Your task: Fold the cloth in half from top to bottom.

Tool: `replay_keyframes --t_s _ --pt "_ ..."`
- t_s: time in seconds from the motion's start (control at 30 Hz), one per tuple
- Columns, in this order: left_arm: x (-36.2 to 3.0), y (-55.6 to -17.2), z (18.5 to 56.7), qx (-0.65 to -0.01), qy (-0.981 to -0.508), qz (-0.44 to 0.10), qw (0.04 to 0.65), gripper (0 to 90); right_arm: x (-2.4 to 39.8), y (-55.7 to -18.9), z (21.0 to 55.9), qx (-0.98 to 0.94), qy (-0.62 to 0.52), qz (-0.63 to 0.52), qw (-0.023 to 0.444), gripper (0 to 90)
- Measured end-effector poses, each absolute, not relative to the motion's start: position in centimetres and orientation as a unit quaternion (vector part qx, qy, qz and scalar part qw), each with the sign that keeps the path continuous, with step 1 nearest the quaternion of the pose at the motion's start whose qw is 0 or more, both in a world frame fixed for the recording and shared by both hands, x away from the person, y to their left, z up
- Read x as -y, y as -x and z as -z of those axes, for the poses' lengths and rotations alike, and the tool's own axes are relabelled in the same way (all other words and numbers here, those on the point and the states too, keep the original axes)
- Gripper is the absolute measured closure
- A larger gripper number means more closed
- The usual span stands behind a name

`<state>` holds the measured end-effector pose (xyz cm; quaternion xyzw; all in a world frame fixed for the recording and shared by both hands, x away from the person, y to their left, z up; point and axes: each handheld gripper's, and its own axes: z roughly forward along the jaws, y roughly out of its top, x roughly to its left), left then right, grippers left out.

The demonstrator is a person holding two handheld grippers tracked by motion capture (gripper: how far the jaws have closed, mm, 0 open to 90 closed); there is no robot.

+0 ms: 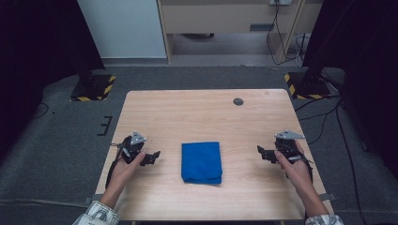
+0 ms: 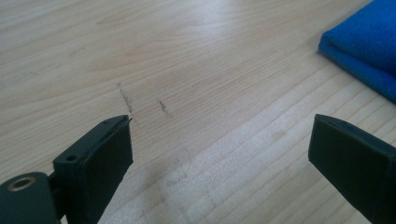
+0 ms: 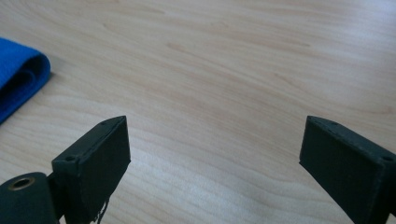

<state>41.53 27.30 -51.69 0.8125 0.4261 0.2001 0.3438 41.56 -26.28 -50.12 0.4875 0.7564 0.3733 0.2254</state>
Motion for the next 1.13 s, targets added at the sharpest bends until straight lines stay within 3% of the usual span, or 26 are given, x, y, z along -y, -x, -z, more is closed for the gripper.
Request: replay_keyframes --t_s 0.47,0.57,1.13 --pt "-27.2 -42.4 53.2 -0.436 -0.820 -0.193 0.316 6.0 26.5 -43.2 51.9 -0.745 -0.518 -0.355 0.223 9.2" --pt "-27.2 -42.6 53.5 -0.449 -0.808 -0.174 0.339 4.4 26.5 -43.6 52.4 -0.745 -0.524 -0.347 0.224 9.2" --pt "-27.3 -42.6 53.7 -0.447 -0.809 -0.186 0.332 2.1 25.3 -44.2 54.0 -0.751 -0.536 -0.313 0.226 4.2"
